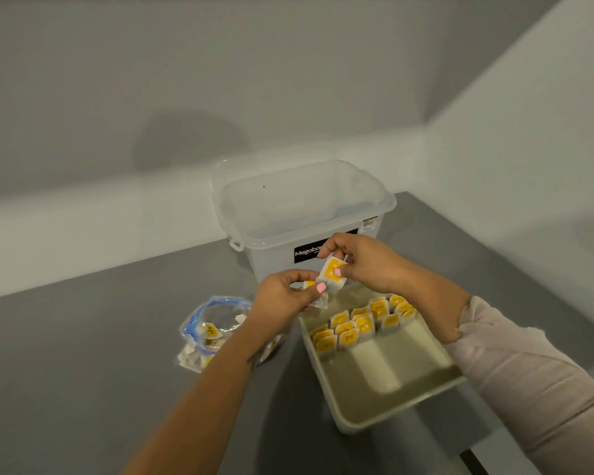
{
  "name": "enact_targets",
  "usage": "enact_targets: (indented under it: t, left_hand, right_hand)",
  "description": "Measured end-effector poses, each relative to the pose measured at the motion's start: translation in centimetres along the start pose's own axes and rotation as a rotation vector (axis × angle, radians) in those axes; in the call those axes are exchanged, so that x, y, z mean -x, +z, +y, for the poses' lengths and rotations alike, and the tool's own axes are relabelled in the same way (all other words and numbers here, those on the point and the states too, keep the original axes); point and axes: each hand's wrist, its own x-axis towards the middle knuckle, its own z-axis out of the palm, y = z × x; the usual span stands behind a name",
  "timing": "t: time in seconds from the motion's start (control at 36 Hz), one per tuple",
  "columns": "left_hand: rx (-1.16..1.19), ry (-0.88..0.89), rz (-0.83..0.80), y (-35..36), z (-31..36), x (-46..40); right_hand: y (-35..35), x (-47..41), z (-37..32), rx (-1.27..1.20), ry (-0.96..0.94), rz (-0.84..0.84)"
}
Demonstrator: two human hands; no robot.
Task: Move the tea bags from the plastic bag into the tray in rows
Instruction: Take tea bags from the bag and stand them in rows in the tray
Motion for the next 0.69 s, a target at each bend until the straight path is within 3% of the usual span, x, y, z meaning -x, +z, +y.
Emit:
enact_targets:
  t: [0.5, 0.69]
  left_hand:
    - [-0.192, 0.081, 0.107, 7.4, -0.6, 0.4]
    - [-0.139, 0.222, 0.331, 6.8, -2.3, 1.0]
  right_hand:
    - [-4.1, 2.9, 6.0, 0.057, 0.053, 0.002]
    - [-2.8, 3.2, 6.8, 0.075, 0.041, -0.082]
